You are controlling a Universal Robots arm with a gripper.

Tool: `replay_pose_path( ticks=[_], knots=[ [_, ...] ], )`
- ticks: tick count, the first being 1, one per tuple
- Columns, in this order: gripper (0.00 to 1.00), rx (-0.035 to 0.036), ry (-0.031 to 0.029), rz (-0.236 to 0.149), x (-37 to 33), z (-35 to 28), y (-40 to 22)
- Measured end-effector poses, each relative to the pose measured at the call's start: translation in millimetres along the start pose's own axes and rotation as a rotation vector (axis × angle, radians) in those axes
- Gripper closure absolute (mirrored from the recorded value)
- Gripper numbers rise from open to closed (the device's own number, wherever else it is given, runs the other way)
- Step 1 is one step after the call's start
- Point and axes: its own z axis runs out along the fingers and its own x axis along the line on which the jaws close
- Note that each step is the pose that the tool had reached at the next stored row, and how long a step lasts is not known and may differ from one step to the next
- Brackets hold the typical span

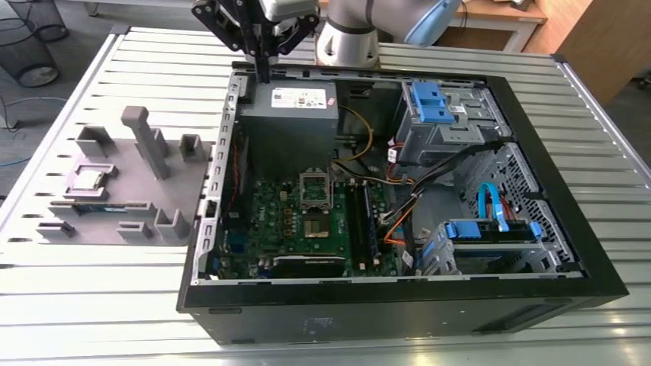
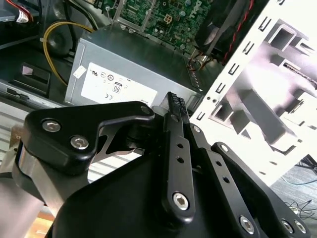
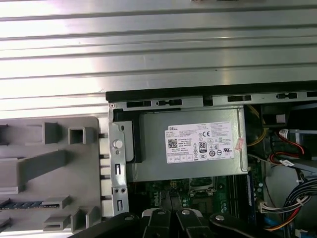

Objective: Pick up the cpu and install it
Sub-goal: 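Reach for the cpu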

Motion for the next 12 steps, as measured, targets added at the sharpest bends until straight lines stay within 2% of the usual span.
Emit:
replay_pose_path(
  ticks=[12],
  knots=[
    [0.89, -0.0001, -0.0004, 0.0, 19.2, 0.0, -1.5]
  ],
)
